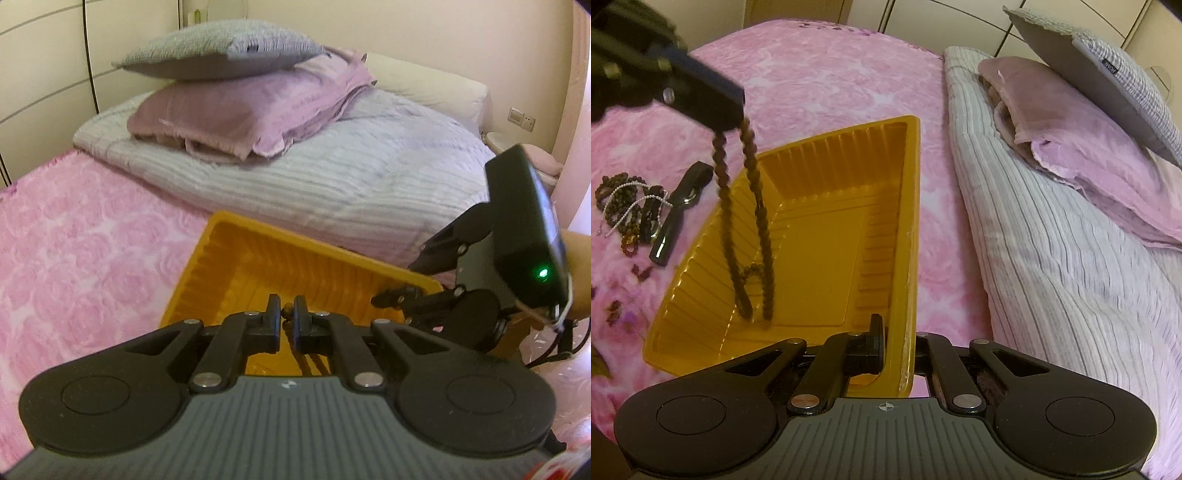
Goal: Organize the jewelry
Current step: 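Lower the brown beads into the tray and open the left gripper while the right gripper holds the tray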
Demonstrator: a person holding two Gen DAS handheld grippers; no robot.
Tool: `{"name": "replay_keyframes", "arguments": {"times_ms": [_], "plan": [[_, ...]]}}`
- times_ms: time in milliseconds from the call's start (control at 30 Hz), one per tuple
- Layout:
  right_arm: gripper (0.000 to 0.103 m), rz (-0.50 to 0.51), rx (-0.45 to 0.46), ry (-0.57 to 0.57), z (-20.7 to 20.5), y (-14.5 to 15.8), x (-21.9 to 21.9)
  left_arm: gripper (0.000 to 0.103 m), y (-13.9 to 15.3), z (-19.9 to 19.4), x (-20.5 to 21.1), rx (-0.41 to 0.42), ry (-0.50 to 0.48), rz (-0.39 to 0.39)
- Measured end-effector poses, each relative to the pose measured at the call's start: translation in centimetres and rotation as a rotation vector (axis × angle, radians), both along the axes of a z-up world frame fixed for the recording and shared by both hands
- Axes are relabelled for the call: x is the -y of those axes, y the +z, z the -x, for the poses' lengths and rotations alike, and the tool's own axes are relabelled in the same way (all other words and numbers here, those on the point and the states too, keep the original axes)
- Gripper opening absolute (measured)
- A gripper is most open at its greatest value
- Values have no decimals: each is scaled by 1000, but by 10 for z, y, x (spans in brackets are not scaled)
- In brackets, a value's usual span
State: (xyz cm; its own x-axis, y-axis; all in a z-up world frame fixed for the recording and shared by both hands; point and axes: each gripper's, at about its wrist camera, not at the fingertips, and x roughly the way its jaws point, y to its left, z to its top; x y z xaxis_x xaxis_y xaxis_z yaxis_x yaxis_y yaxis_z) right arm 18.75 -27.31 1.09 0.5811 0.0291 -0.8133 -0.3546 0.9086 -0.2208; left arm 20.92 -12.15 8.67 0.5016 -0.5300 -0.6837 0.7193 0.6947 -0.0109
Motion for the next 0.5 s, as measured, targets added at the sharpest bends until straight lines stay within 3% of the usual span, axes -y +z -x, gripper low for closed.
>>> {"name": "replay_keyframes", "arguments": {"times_ms": [267, 500], "plan": [[5, 1, 5, 4, 1, 1, -1, 10, -13, -5, -3, -53, 21, 3], [5, -2, 11, 3, 2, 1, -1, 15, -4, 1, -23, -36, 64, 31]]}}
